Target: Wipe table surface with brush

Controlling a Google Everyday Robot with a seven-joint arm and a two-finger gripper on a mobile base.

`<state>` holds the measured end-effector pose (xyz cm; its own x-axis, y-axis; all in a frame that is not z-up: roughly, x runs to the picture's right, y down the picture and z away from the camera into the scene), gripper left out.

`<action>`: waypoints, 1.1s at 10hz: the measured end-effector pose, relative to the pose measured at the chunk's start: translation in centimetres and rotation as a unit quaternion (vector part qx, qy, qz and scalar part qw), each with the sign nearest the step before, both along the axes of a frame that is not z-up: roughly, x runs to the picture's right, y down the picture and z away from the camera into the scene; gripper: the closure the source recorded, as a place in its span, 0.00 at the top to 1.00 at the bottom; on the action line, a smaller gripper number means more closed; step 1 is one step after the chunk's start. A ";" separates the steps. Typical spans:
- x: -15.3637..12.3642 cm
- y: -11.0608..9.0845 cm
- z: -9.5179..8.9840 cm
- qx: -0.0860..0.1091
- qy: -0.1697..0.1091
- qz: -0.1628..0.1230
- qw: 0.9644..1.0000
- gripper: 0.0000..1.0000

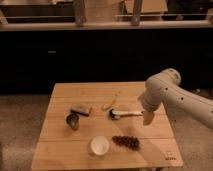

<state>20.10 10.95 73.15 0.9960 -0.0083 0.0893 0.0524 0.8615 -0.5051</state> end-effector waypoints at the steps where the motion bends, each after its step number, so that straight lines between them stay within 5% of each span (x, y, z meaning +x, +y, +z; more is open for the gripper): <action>1: 0.0 0.0 0.4 0.001 -0.004 -0.003 1.000 0.80; 11: -2.2 -0.2 5.9 -0.001 -0.053 -0.034 0.998 0.80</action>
<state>17.91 10.75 79.02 0.9781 -0.0745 0.1942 0.1633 0.8533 -0.4952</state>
